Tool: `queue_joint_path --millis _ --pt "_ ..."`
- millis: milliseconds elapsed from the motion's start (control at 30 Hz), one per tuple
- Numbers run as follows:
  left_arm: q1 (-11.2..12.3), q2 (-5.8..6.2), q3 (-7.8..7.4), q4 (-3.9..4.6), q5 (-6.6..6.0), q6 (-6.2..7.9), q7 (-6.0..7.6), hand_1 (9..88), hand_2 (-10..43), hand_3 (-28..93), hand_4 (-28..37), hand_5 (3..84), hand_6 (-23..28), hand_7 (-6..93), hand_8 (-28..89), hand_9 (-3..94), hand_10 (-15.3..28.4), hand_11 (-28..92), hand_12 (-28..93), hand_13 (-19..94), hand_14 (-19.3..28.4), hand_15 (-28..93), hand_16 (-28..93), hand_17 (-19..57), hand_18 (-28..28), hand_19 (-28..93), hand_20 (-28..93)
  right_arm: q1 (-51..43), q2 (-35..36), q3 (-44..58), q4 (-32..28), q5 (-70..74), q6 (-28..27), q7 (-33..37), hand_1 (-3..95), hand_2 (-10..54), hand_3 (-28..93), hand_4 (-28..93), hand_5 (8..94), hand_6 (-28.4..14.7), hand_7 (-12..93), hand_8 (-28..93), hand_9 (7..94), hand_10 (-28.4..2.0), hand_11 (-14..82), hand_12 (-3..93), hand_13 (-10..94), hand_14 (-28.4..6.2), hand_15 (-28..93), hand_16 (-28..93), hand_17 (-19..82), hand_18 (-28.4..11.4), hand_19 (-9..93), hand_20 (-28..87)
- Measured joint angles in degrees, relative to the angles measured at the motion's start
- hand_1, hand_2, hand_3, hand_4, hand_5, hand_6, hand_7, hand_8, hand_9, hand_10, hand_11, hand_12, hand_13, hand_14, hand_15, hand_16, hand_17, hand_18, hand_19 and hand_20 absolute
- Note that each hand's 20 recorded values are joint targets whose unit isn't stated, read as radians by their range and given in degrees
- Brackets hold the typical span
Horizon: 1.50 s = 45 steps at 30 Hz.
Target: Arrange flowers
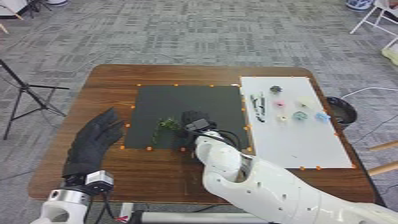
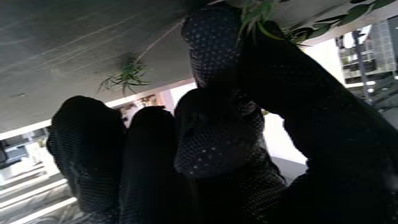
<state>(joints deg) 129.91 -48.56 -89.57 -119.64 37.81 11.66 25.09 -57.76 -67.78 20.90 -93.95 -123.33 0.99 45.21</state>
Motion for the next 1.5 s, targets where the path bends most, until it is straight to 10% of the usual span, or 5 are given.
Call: queue_joint_path --millis 200,1200,1333,1500 --pt "-0.02 0.00 0.00 0.02 0.03 -0.08 -0.13 23.7 -5.5 70 -26.8 31.9 3.1 19.1 -8 24.9 11.4 20 19 20 13.3 29 6 -9.6 19.9 37 14 -0.60 -0.06 1.31 -0.53 0.31 -1.75 -0.34 25.8 -0.7 83 -11 88.9 1.9 44 -7 93.7 -5.3 65.8 33.2 92 -3.4 84 37 61 -22.0 93 69" --pt "0.77 -0.30 -0.55 -0.08 0.09 -0.02 -0.04 23.8 -5.3 70 -26.9 31.9 3.1 19.1 -8 24.9 11.4 20 19 20 13.3 29 6 -9.6 19.8 37 14 0.39 3.64 -0.25 -4.40 2.79 3.97 -3.86 19.0 1.4 78 -17 81.7 -1.4 26 -8 89.7 -7.9 56.5 40.2 85 -5.6 82 38 52 -22.7 93 67" --pt "1.09 -0.48 -0.70 -0.10 0.09 0.00 0.00 23.9 -5.2 70 -26.8 32.0 3.1 19.0 -8 24.9 11.4 20 19 20 13.3 29 6 -9.6 19.7 37 14 0.38 4.62 0.71 -5.45 2.67 3.21 -4.00 22.6 0.1 79 -17 68.4 -2.9 24 -8 77.5 -11.8 56.0 39.3 74 -9.1 82 36 38 -23.0 92 58" --pt "1.46 -0.84 -1.01 -0.20 0.09 0.07 0.07 23.9 -5.3 70 -26.7 29.9 2.7 19.1 -8 23.0 10.8 19 19 18 12.9 28 6 -9.6 19.8 37 14 -1.23 7.78 5.01 -10.07 3.65 2.01 -9.56 26.6 -6.1 86 -22 35.6 -3.0 22 -10 39.6 -13.3 46.4 32.4 41 -11.4 74 26 15 -21.5 65 46"
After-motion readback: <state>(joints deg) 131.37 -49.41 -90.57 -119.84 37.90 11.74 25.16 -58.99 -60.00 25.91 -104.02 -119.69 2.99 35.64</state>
